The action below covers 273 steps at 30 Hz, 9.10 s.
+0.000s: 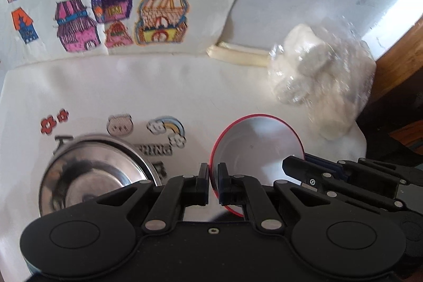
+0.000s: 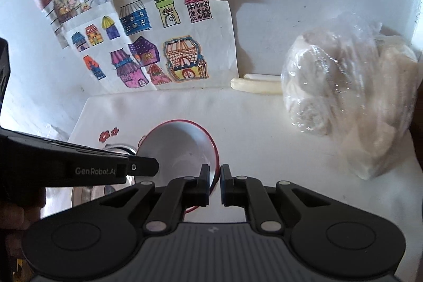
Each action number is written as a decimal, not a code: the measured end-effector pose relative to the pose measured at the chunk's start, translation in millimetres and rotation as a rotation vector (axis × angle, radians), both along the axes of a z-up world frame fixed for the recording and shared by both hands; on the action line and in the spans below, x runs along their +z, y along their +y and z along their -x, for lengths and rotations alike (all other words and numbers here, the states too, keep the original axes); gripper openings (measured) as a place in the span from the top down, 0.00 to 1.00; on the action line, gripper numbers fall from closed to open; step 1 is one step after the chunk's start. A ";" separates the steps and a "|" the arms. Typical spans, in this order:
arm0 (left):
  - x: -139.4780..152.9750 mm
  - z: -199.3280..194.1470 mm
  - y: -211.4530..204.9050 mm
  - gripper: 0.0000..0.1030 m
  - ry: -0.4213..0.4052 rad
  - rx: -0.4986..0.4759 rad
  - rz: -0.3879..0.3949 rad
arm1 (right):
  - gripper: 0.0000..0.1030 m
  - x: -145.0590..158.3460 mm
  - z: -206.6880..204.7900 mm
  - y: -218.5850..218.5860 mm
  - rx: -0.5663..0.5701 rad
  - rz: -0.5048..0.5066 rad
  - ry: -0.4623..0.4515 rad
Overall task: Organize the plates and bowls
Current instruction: 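Carry the second white bowl with both grippers and lower it into the first white bowl, then open both grippers to release the white bowl, then move both grippers to the rim of the dark steel bowl, then close both grippers on the rim of the dark steel bowl, then lift the steel bowl with both grippers and lower it onto the steel plate stack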
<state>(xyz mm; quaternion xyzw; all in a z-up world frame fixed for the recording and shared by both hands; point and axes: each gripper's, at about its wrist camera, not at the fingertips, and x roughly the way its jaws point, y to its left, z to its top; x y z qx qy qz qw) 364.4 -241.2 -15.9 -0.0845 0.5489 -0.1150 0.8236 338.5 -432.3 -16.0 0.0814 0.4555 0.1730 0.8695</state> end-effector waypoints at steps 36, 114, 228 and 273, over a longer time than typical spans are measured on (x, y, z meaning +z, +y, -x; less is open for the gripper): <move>-27.3 65.7 -28.7 0.93 0.245 -0.019 -0.008 | 0.91 -26.2 70.5 -21.4 0.130 0.011 0.162; -27.1 57.6 -25.6 0.61 0.218 0.070 -0.022 | 0.78 -36.5 79.3 -20.3 0.070 -0.034 0.169; -63.8 74.0 -1.6 0.15 0.222 0.073 -0.214 | 0.66 -65.7 65.7 -10.0 0.099 0.142 0.142; -69.9 64.9 -11.1 0.89 0.259 -0.002 -0.063 | 0.90 -71.4 57.2 -15.2 0.044 -0.014 0.271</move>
